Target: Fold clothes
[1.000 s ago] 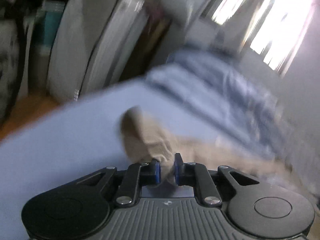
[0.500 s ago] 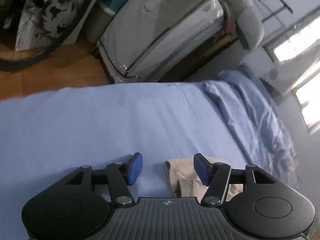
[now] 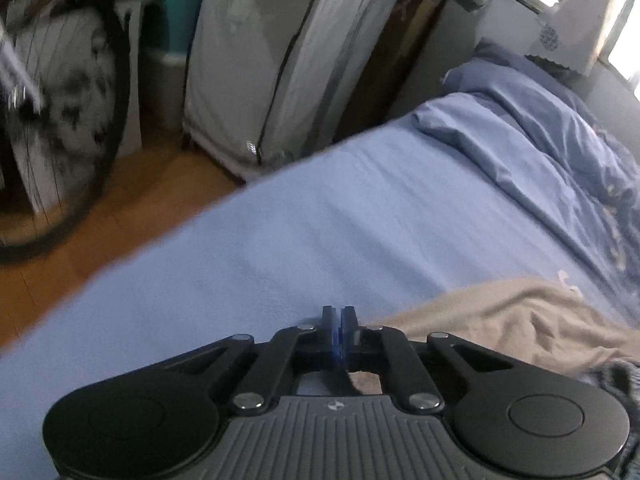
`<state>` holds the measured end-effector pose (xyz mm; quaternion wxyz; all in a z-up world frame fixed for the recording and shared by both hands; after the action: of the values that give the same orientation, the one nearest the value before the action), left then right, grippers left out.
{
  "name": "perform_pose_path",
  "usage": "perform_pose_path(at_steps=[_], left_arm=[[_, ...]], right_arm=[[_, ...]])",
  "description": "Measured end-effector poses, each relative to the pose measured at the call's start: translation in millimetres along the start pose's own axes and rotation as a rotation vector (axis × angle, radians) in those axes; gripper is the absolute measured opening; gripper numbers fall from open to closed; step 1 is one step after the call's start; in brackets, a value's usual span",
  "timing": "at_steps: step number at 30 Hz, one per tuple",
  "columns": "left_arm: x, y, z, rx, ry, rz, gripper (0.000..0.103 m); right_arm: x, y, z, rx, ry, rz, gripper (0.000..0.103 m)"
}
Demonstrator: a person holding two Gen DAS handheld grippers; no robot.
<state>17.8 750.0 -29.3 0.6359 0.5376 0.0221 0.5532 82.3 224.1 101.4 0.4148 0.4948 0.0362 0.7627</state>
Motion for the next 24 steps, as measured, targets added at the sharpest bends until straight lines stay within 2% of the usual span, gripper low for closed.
perform_pose_path(at_steps=[2, 6, 14, 18, 21, 23, 24], left_arm=[[15.8, -1.1, 4.0, 0.02, -0.009, 0.037, 0.001], [50.8, 3.7, 12.7, -0.003, 0.002, 0.126, 0.001], [80.1, 12.2, 18.8, 0.0, 0.015, 0.27, 0.001], [73.3, -9.4, 3.9, 0.082, 0.026, 0.203, 0.002], [67.6, -24.7, -13.4, 0.225, 0.033, 0.163, 0.004], [64.4, -22.0, -20.1, 0.228, 0.066, 0.161, 0.009], [63.3, -13.8, -19.7, 0.189, 0.086, 0.186, 0.016]], right_arm=[[-3.6, -0.5, 1.5, -0.005, -0.003, -0.008, 0.054], [-11.6, 0.5, 3.7, -0.012, 0.004, -0.031, 0.054], [-19.2, 4.5, 17.5, -0.043, -0.014, -0.048, 0.054], [-22.8, 9.8, 20.4, -0.051, -0.027, -0.051, 0.054], [-26.2, 15.7, 21.7, -0.057, -0.033, -0.057, 0.054], [-28.2, 22.7, 23.9, -0.066, -0.046, -0.055, 0.054], [-29.5, 28.8, 25.1, -0.071, -0.054, -0.053, 0.054]])
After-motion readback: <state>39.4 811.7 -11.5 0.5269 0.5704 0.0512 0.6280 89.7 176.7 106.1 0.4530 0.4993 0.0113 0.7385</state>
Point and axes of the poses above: each gripper's, at about its wrist camera, not at the fingertips, and y roughly against the way its jaws point, z to its right, x to its top, the point moved 8 cm from there along -y, roughly the way its jaws point, and after that the axes turned 10 degrees about y, right-handed, at the moved point
